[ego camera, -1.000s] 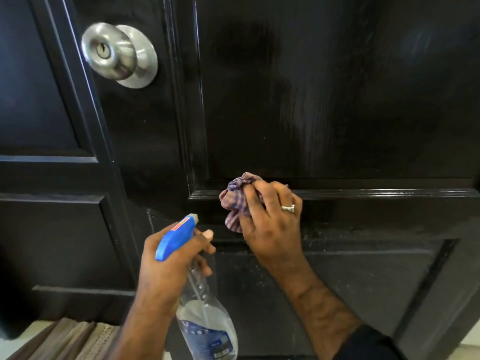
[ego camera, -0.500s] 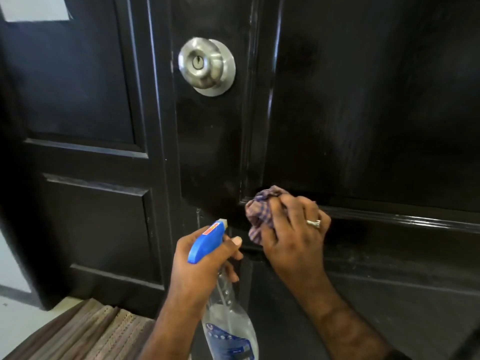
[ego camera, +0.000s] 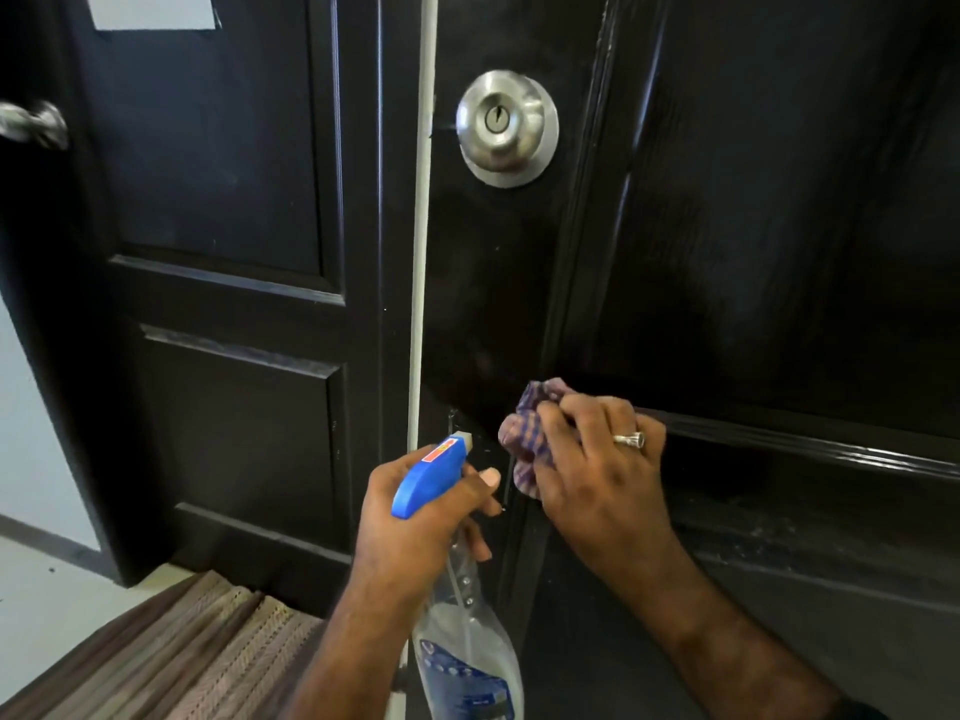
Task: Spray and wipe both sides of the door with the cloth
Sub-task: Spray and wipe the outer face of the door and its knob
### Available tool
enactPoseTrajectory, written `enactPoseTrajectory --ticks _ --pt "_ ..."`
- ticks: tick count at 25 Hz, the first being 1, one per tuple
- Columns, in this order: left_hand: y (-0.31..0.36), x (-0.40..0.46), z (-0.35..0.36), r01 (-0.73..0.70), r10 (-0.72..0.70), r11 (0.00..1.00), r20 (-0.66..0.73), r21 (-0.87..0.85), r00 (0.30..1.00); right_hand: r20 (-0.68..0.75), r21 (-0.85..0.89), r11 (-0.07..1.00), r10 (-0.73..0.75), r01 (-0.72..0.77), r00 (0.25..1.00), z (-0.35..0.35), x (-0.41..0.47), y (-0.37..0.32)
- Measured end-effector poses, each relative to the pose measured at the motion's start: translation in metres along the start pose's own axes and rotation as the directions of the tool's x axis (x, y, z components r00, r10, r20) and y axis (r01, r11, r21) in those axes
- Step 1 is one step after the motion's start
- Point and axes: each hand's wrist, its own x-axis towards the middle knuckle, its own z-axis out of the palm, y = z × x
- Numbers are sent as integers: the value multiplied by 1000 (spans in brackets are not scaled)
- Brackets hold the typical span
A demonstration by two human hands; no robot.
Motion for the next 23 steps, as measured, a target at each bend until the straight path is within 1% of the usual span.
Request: enactPoseTrajectory --ticks 1,2,3,5,6,7,9,11,13,14,15,16,17,18,19,20,21,22,23 --pt "-1 -1 1 1 -1 1000 -5 0 1000 33 0 998 -57 57 998 -7 3 4" --pt "-1 -3 3 -1 1 1000 -5 0 1000 50 0 997 -72 72 996 -15 16 10" --pt "-1 -4 5 -8 8 1000 0 0 1000 48 -6 999 -42 42 998 -24 36 17" --pt "1 -7 5 -10 10 1000 3 -1 1000 -40 -29 996 88 -89 995 -33 74 27" --pt "4 -8 5 -5 5 1000 -1 -1 1000 -70 -33 990 135 -138 988 -33 82 28" --pt "6 -9 4 2 -2 1000 -5 -1 1000 -68 -38 988 149 -151 987 -30 78 26" --pt "8 -7 2 8 -8 1000 -12 -3 1000 12 -65 994 90 -89 996 -18 51 15" --pt "8 -7 -1 -3 3 1000 -13 9 1000 116 -51 999 12 -6 993 -16 29 10" --pt "8 -9 -3 -18 18 1000 -10 26 1000 179 -16 999 -40 43 983 -27 39 17" --pt "8 -11 -3 -23 23 999 -8 24 1000 167 -1 999 -42 43 985 -33 50 21" --pt "9 -12 -5 -21 22 1000 -13 15 1000 87 29 999 -18 16 996 -39 62 23" --pt "10 -13 -9 -13 13 1000 -25 2 1000 -39 70 997 17 -14 999 -43 75 23" --pt "11 -13 -11 0 -1 1000 -36 -9 999 -161 112 993 45 -27 986 -41 84 21" --pt "10 -13 -14 9 -10 1000 -48 -20 999 -223 127 992 38 -10 974 -34 88 14" --pt "9 -14 -18 8 -10 1000 -60 -30 998 -229 111 993 -13 39 973 -22 88 4" --pt "8 -14 -22 2 -5 999 -68 -40 998 -178 72 991 -99 113 979 -5 77 -8" --pt "6 -14 -28 -2 -1 999 -76 -44 997 -88 22 980 -197 200 976 13 58 -20" --pt "3 -14 -36 -3 0 999 -85 -40 996 10 -25 954 -298 298 955 28 36 -27" --pt "1 -14 -43 -2 -1 1000 -93 -30 996 108 -52 912 -400 407 910 35 16 -28"
